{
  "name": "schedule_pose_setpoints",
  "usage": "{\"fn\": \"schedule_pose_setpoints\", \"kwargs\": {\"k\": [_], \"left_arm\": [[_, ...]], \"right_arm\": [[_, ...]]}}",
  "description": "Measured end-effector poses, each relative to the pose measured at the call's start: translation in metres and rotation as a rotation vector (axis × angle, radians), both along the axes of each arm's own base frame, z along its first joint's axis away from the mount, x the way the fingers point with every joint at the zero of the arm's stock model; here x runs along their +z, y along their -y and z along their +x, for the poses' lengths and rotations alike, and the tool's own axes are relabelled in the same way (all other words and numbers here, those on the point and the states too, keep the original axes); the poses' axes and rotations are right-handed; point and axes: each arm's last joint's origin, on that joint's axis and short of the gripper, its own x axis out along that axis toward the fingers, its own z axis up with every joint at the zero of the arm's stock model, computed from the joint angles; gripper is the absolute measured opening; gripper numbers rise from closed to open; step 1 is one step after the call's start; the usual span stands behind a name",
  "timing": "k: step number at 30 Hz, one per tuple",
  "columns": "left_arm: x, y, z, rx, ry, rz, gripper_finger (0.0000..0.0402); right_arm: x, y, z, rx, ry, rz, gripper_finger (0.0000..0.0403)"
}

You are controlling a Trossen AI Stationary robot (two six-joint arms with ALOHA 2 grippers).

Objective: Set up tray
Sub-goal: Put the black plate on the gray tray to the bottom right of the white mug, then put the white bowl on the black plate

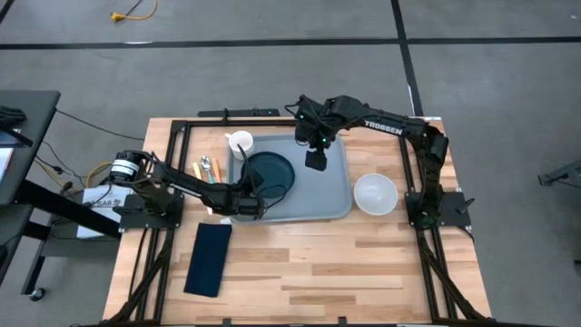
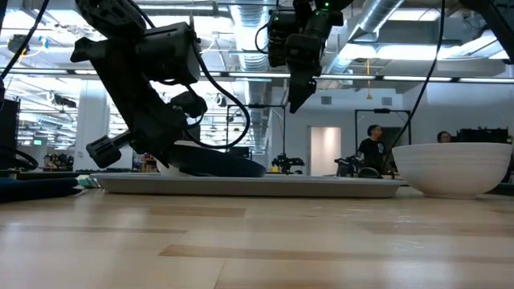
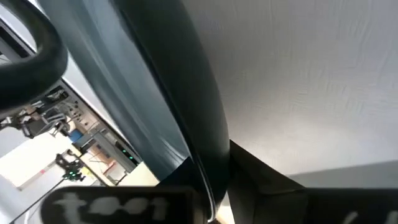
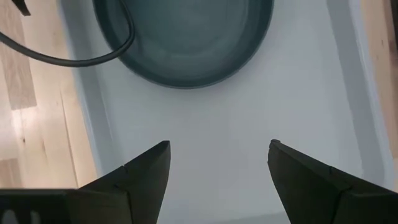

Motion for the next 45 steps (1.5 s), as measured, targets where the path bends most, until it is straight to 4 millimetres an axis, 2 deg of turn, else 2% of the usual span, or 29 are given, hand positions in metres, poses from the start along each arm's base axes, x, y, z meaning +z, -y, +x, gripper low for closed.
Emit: {"fn": "schedule_pose_setpoints", "kwargs": {"k": [12, 19, 23, 28, 34, 39, 45], "left_arm": [[-0.001, 0.001, -0.001, 0.010, 0.000, -0.058, 0.0128], [-0.001, 0.002, -0.004, 0.029, -0.014, -0.064, 0.0159], [0.006, 0.002, -0.001, 0.055, -0.025, -0.071, 0.0167], [0.029, 0.005, 0.007, 0.104, -0.018, -0.193, 0.0167], [0.065, 0.009, 0.010, 0.178, 0.026, -0.354, 0.0167], [0.095, 0.013, -0.004, 0.257, 0.030, -0.557, 0.0167], [0.134, 0.015, -0.029, 0.262, 0.176, -0.995, 0.0167]], "right_arm": [[0.000, -0.005, 0.002, 0.018, -0.001, -0.001, 0.0260], [0.000, -0.005, 0.001, 0.026, -0.004, -0.002, 0.0260], [0.000, -0.005, 0.001, 0.033, -0.005, -0.004, 0.0260], [0.000, -0.005, 0.001, 0.034, -0.011, -0.002, 0.0260], [-0.001, -0.006, -0.001, 0.041, -0.029, 0.003, 0.0260], [-0.002, -0.007, -0.004, 0.041, -0.058, 0.015, 0.0260], [-0.003, -0.009, -0.013, 0.075, -0.142, 0.042, 0.0260]]}}
